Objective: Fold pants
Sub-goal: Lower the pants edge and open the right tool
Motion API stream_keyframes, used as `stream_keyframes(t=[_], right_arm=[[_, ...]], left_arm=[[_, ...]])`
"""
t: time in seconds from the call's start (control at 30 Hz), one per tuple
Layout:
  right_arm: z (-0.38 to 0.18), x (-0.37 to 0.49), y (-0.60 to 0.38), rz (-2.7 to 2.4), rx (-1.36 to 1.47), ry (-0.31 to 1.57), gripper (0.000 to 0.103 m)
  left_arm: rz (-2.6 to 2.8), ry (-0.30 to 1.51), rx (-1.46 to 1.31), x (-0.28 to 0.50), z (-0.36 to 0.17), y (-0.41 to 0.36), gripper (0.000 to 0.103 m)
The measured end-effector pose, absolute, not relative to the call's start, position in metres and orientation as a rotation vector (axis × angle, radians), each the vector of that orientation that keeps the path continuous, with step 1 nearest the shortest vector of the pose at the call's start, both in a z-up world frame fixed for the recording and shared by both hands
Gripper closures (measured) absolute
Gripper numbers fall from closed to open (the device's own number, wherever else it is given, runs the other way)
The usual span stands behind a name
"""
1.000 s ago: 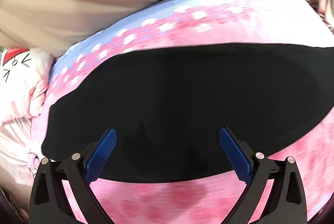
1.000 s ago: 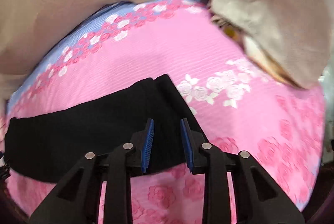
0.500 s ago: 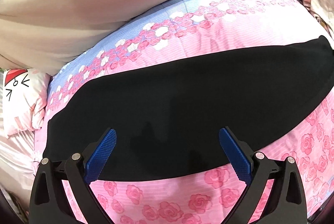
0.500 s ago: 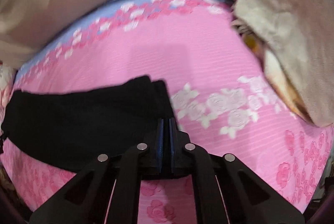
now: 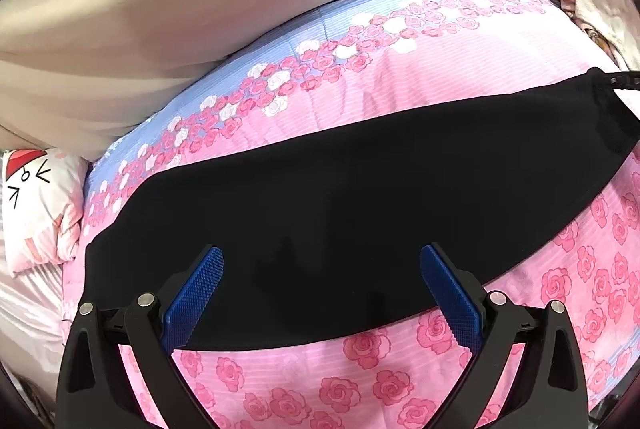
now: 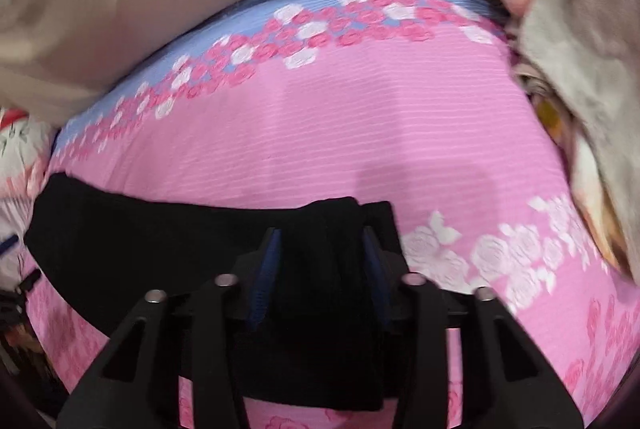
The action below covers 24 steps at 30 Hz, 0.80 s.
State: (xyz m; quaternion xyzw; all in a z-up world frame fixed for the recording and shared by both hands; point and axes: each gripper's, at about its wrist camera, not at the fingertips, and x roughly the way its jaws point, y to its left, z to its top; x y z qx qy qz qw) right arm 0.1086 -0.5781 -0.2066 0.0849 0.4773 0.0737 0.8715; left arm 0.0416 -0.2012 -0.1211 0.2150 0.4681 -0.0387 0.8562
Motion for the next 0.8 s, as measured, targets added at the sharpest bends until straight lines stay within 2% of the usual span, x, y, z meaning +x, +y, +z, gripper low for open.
stream_keyframes(t=[0.07, 0.2, 0.3, 0.33, 0.37, 0.4, 0.5, 0.6, 0.7, 0.73, 0.77, 0.8], right_arm=[[-0.205, 0.105, -0.572, 0.137, 0.097, 0.994, 0.095], [-0.189, 0.094, -0.593, 0.078, 0.092, 0.937, 0.096], [-0.211, 0.103, -0.594, 0.047, 0.067, 0.981, 0.093], [-0.211, 0.104, -0.593, 0.049, 0.076, 0.963, 0.085], [-0.210, 0.105, -0.595, 0.038, 0.099, 0.966, 0.071], [-0.205, 0.105, -0.597, 0.013, 0.125, 0.978, 0.066], [-0.171, 0.079, -0.595, -0.024, 0.147, 0.844, 0.066], [-0.168, 0.080, -0.578, 0.103, 0.208, 0.872, 0.068], [-0.209, 0.111, -0.564, 0.146, 0.131, 0.982, 0.075], [-0.213, 0.118, -0.573, 0.132, 0.148, 0.969, 0.091], [-0.211, 0.122, -0.592, 0.102, 0.238, 0.938, 0.096], [-0.206, 0.122, -0.600, 0.063, 0.275, 0.925, 0.096]], left_arm=[[-0.075, 0.981, 0.450, 0.040, -0.120, -0.200, 0.005], [-0.064, 0.981, 0.454, 0.042, -0.121, -0.195, 0.005], [-0.053, 0.991, 0.458, 0.048, -0.131, -0.192, 0.005], [-0.045, 0.997, 0.465, 0.050, -0.136, -0.192, 0.005], [-0.042, 1.013, 0.473, 0.054, -0.143, -0.192, 0.005], [-0.038, 1.021, 0.478, 0.055, -0.147, -0.192, 0.005], [-0.035, 1.036, 0.494, 0.056, -0.161, -0.188, 0.005], [-0.039, 1.071, 0.497, 0.053, -0.175, -0.185, 0.005], [-0.031, 1.086, 0.510, 0.049, -0.190, -0.184, 0.005], [-0.027, 1.082, 0.510, 0.048, -0.192, -0.184, 0.005], [-0.023, 1.074, 0.510, 0.047, -0.191, -0.185, 0.005], [-0.023, 1.072, 0.513, 0.046, -0.189, -0.185, 0.005]])
